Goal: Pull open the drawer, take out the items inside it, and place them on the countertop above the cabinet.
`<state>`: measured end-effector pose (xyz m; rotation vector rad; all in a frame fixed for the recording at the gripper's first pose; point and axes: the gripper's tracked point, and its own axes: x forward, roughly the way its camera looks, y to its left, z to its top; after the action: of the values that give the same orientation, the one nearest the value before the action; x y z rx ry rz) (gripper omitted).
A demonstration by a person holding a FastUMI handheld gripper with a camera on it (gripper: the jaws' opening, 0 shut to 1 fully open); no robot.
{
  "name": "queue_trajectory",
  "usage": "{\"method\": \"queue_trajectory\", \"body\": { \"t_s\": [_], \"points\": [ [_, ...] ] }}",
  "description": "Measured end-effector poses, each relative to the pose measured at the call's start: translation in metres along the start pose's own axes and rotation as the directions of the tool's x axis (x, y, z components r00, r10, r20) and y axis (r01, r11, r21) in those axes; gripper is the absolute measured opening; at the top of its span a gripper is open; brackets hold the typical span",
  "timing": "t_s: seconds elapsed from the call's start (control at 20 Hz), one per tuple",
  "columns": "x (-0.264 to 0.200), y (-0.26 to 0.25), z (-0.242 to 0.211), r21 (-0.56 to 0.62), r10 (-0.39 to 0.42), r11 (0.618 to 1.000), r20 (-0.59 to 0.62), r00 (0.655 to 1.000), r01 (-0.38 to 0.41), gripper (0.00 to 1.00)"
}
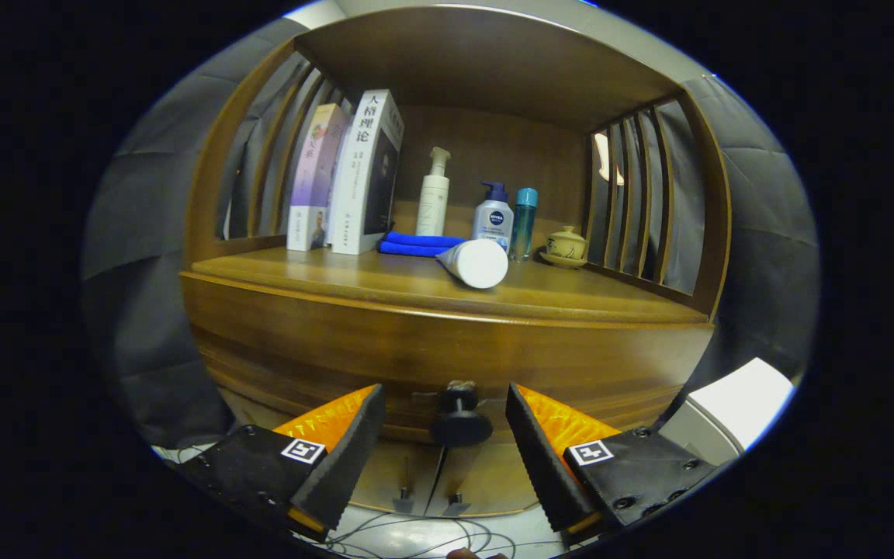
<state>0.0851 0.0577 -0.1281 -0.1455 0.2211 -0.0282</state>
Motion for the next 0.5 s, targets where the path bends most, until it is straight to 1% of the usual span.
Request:
{"method": "queue_trajectory", "body": {
  "t_s": [0.25,0.35,0.5],
  "points": [
    [-0.066,0.014,0.036,-0.011,0.072,0.997,0.083,0.994,-0.071,0.98],
    [-0.090,0.006,0.057,0.004,0.075,0.997,0.113,0.991,-0.076,0.98],
    [-0.124,-0.006,0.088,0.044,0.097,0.993,0.173,0.980,-0.106,0.98]
  ]
}}
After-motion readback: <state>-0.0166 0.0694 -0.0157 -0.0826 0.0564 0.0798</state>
